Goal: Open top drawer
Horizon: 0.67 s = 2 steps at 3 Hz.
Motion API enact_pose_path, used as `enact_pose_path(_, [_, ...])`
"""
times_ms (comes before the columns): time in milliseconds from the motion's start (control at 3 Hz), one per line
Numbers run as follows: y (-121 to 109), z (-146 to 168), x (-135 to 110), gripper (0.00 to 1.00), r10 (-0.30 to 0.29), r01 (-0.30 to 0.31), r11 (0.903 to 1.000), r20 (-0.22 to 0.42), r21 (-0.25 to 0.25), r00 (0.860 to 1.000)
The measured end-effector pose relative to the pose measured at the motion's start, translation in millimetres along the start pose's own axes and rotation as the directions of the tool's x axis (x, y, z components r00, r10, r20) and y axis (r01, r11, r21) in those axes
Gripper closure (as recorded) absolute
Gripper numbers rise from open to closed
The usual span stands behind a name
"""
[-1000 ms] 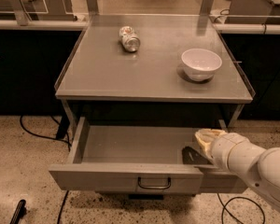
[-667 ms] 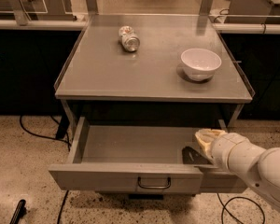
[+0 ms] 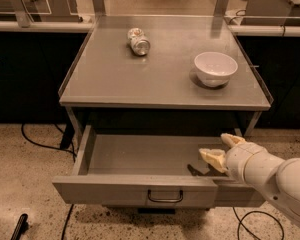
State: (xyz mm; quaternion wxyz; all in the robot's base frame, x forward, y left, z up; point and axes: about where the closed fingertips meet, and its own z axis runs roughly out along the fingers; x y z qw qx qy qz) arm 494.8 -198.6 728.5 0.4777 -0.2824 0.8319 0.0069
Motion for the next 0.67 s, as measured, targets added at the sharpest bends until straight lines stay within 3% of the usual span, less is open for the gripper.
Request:
enact_pose_path(333, [0.0,0.0,0.0,0.0,0.0,0.0,1.0,0.0,0.0,1.0])
enact_pose_path(667, [0.0,0.0,0.0,0.0,0.0,0.0,1.0,0.0,0.0,1.0])
